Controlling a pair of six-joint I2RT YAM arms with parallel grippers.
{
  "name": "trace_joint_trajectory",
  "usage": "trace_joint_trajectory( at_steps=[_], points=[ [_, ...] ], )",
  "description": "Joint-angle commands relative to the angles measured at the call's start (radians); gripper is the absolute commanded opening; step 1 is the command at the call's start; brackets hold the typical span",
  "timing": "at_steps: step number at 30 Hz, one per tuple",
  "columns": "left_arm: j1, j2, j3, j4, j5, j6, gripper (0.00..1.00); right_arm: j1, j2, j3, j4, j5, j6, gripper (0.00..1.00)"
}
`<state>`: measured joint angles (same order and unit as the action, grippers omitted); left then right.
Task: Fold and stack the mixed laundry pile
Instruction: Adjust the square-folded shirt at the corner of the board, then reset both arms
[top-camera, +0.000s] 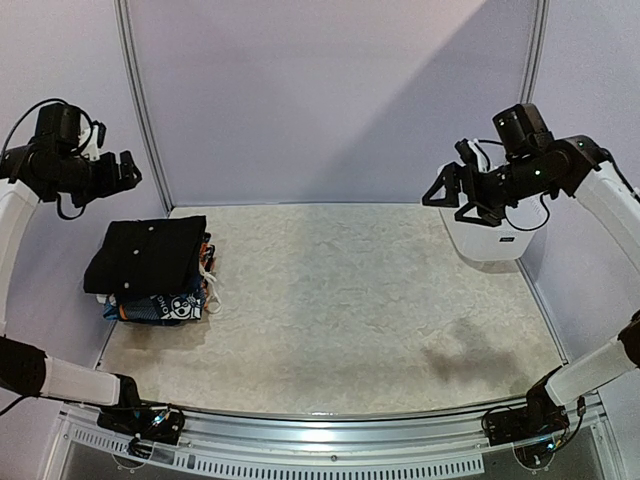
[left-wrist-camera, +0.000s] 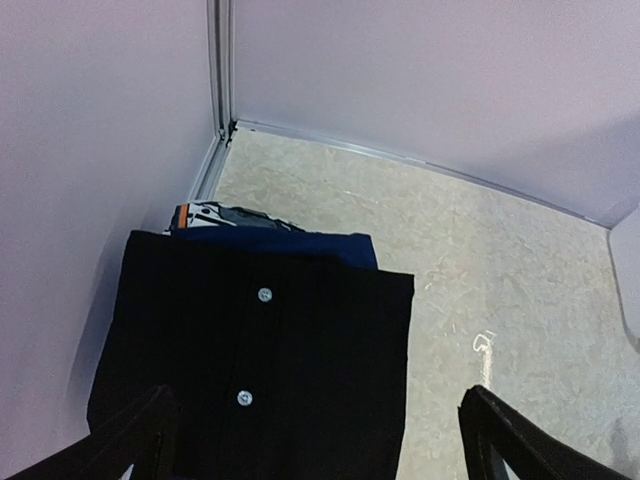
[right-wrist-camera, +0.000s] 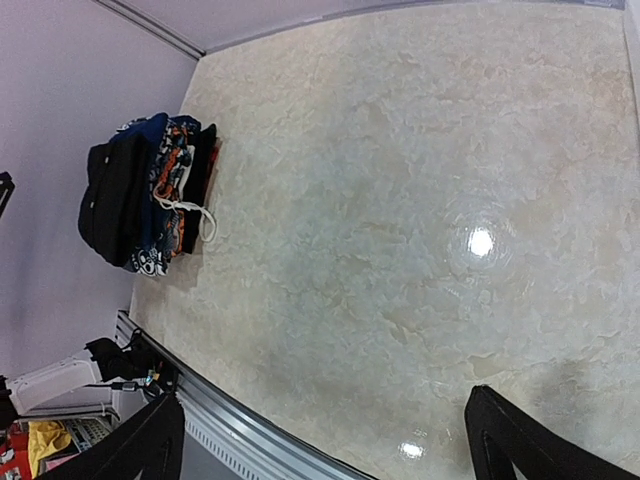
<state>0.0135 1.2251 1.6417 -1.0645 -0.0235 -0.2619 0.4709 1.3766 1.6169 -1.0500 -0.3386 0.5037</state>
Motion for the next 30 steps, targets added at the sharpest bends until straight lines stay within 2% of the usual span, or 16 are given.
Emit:
trace_joint_trajectory(
  at_steps=[1, 7, 13, 20, 23, 30],
  points=[
    [-0.009, -0.076, -0.032, -0.086, 0.07, -0.047, 0.99, 0.005, 0.006, 0.106, -0.087, -0.001, -0.028, 0.99],
    [-0.01, -0.192, -0.033, -0.131, 0.149, -0.04, 1.0, 0.004, -0.044, 0.208, -0.093, -0.046, -0.034, 0.99],
    [-0.01, -0.3, -0.025, -0.163, 0.164, -0.012, 1.0, 0.004, -0.154, 0.208, -0.07, 0.022, -0.002, 0.99],
    [-0.01, -0.418, -0.066, -0.188, 0.164, 0.005, 1.0, 0.005, -0.379, 0.025, 0.048, 0.209, 0.025, 0.99],
    [-0.01, -0.446, -0.076, -0.19, 0.161, 0.011, 0.99, 0.004, -0.458, -0.039, 0.08, 0.243, 0.042, 0.99],
    [-0.01, -0.457, -0.101, -0.185, 0.143, 0.017, 1.0, 0.004, -0.476, -0.05, 0.081, 0.249, 0.055, 0.99]
  ],
)
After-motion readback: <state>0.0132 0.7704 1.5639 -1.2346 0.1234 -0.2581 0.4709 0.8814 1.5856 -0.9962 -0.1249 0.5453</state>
